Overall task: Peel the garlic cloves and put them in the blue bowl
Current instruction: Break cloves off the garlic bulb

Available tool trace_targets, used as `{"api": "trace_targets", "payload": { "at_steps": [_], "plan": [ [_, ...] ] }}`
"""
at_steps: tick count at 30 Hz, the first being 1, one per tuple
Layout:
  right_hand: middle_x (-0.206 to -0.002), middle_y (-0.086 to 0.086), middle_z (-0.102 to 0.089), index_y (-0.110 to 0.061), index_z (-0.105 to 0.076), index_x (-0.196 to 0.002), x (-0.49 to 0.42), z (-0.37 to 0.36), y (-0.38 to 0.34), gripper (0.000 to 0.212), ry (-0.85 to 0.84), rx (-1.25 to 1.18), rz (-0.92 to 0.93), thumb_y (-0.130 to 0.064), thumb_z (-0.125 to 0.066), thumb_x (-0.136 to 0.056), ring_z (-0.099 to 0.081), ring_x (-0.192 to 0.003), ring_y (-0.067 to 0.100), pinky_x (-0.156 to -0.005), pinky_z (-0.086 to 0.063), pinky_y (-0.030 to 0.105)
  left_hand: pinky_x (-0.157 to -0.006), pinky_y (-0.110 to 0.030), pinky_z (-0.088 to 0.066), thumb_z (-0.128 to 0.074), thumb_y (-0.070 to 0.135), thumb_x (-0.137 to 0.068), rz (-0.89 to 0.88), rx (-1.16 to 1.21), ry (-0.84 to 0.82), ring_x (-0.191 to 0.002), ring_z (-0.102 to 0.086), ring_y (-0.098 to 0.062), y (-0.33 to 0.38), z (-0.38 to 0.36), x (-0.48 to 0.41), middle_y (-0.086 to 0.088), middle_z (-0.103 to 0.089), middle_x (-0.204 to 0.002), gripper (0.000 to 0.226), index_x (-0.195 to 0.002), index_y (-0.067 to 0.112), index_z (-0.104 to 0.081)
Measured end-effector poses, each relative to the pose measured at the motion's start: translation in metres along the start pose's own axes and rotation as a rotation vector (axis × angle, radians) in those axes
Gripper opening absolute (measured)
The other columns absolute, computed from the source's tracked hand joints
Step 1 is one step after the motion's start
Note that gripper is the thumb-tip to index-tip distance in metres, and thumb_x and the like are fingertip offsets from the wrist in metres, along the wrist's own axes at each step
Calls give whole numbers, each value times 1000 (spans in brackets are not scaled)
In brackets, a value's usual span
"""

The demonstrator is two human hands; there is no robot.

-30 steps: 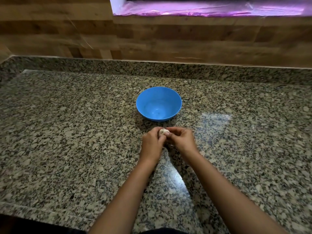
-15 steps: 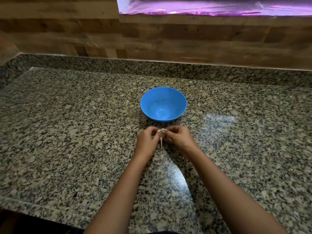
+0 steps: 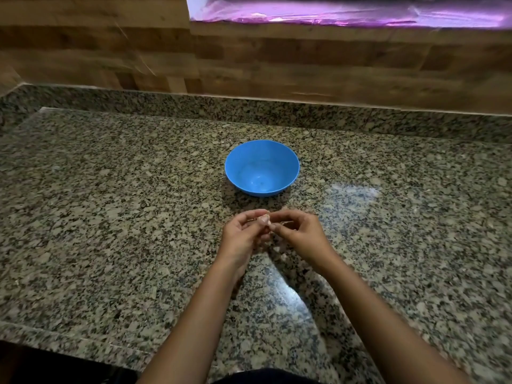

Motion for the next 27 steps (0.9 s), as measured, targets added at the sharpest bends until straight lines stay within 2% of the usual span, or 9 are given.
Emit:
{"api": "trace_targets", "payload": {
  "at_steps": [3,7,11,15,17,19,22,25,27],
  "plan": [
    [-88,-4,-69,-18,-69,-97,13,7,3,19,54,141,102,-6,-69,-82,-68,-75,12,-67,-57,25,-60,-25,-57,-62,1,-84,46,103,-56,-64,-65,-16,-7,-16,3,-12,-69,-80,9,-92,2,-63],
    [-85,-12,-62,-13,-70,-102,27,23,5,18,128,499,239,-7,-66,-85,-57,-67,-12,-64,-43,1,-57,-19,-52,-63,4,-83,75,-14,-96,-58,-63,-12,-17,-32,7,-7,-68,-69,4,-85,1,-63],
    [-85,-2,-65,-10,-70,-97,34,38,8,12,153,677,179,-13,-62,-89,-57,-69,4,-56,-41,2,-63,-20,-53,-62,12,-88,2,-188,-156,-68,-62,-14,-32,-42,12,-5,-70,-75,9,-86,6,-68],
    [-78,1,-63,-8,-69,-91,36,53,23,12,172,782,59,-15,-60,-90,-58,-67,9,-52,-35,5,-94,-25,-42,-55,29,-94,-444,-961,-189,-106,-58,-13,-43,-38,19,-1,-66,-114,27,-113,15,-66],
    [-73,-3,-55,-7,-66,-90,38,54,29,11,149,900,48,-13,-57,-91,-51,-64,7,-49,-27,4,-110,-26,-21,-44,41,-97,-563,-1323,-257,-134,-36,-13,-51,-34,21,2,-45,-142,47,-137,18,-47],
    [-70,-9,-46,-10,-59,-87,41,52,29,6,110,1003,40,-11,-54,-92,-42,-61,3,-48,-25,8,-115,-28,-4,-30,51,-98,-566,-1564,-292,-144,-12,-10,-59,-29,21,6,-21,-156,59,-149,23,-24],
    [-79,-1,-53,-14,-46,-81,41,46,28,14,32,1096,84,-6,-53,-90,-53,-73,14,-61,-43,20,-115,-30,3,-21,55,-98,-560,-1669,-279,-145,0,-7,-66,-27,19,8,-8,-158,62,-151,25,-11],
    [-83,-1,-54,-17,-44,-80,39,47,31,18,15,1160,120,-5,-52,-91,-51,-76,14,-62,-37,13,-114,-29,7,-18,55,-97,-574,-1672,-273,-145,4,-6,-67,-27,19,9,-6,-158,62,-151,25,-10],
    [-90,3,-58,-11,-51,-90,41,47,35,7,-1,1205,197,-5,-48,-93,-50,-78,14,-69,-39,17,-112,-28,10,-17,55,-97,-570,-1676,-275,-144,5,-5,-67,-26,19,10,-4,-158,62,-151,26,-8]
  ]
}}
Point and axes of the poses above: each hand's wrist, its own x-axis away from the middle knuckle, its own z-axis out of the back of the hand, y = z × x, the point moved 2 cm from there along -x, towards the middle knuckle
